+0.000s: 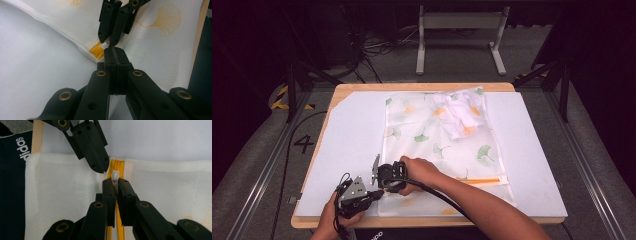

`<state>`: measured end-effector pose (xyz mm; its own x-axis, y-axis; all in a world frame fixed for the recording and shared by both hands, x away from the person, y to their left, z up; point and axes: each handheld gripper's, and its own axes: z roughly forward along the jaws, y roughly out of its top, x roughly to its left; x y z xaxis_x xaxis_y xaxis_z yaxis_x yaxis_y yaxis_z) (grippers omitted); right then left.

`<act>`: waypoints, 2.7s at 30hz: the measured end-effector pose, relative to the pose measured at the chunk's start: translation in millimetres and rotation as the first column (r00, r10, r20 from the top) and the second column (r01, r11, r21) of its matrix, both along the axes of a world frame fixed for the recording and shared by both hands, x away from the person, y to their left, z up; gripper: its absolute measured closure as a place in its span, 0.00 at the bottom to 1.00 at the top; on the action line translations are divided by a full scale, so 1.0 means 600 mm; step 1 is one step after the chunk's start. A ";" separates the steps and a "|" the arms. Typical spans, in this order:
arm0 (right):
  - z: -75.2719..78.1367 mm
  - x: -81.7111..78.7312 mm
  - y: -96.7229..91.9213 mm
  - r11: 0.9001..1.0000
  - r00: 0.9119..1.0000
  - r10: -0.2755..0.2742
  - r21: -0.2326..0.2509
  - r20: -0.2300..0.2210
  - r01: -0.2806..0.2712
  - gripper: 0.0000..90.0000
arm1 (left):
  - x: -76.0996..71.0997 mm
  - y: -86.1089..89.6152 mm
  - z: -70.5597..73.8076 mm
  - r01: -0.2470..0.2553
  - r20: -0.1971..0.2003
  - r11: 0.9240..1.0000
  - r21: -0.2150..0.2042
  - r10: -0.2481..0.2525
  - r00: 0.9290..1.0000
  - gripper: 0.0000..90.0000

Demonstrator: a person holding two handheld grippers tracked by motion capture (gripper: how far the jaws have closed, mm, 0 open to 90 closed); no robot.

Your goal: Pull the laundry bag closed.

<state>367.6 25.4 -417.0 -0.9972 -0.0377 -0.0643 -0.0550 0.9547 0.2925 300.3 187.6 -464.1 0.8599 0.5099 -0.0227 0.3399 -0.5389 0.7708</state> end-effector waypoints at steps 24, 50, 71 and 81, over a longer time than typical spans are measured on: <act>-0.010 -0.008 -0.030 0.988 0.998 -0.051 0.149 0.029 0.046 0.94 | 0.040 -0.018 0.012 -0.092 -0.004 0.996 0.001 0.092 0.996 1.00; -0.007 -0.009 -0.063 0.991 0.997 -0.068 0.117 0.031 0.064 0.94 | 0.047 -0.022 0.009 -0.097 -0.033 0.995 0.022 0.098 0.995 1.00; -0.003 -0.011 -0.163 0.985 0.990 -0.138 0.106 0.032 0.134 0.94 | 0.047 -0.024 0.009 -0.097 -0.029 0.995 0.027 0.098 0.995 1.00; -0.002 -0.013 -0.198 0.982 0.986 -0.163 0.103 0.038 0.158 0.94 | 0.048 -0.023 0.009 -0.096 -0.034 0.995 0.026 0.097 0.995 1.00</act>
<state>359.7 -93.3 -418.1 -0.9857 0.1318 -0.1054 0.0813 0.9183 0.3873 329.2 173.9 -458.8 0.8056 0.5912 -0.0384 0.4175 -0.5205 0.7449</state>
